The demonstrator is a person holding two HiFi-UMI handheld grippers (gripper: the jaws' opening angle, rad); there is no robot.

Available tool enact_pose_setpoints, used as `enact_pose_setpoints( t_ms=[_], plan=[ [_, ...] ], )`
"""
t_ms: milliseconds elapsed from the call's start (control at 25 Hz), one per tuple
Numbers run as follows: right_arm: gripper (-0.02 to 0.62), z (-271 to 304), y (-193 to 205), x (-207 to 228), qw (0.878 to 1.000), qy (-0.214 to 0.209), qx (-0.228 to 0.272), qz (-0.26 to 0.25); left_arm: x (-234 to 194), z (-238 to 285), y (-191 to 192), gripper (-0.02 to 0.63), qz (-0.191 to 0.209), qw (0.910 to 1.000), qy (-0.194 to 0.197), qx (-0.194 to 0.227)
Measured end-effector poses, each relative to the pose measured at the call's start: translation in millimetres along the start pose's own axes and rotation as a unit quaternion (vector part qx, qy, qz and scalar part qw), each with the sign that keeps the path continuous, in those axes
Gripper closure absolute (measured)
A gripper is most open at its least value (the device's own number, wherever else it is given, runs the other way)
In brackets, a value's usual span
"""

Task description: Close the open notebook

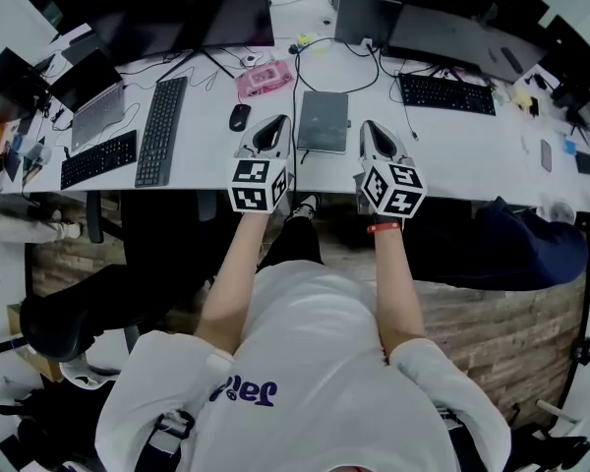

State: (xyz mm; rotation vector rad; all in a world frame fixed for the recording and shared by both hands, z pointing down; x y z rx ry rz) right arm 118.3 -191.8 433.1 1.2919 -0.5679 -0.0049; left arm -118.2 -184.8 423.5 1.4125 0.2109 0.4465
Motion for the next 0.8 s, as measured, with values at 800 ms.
enact_pose_setpoints(
  t_ms=[800],
  plan=[
    [0.58,44.1,13.1,-38.1,0.999,-0.003,-0.036,-0.016,-59.7,16.0,1.0,0.578,-0.001,0.9998,0.002,-0.021]
  ],
)
Point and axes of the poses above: the fingertips, and each gripper's own axes: z forward along the fingers, x to its right, y out of its underside, the point moved 9 cm from there along -z, backward along the fingers, and after that the axes turned 11 degrees about z, right-handed, at the moved point
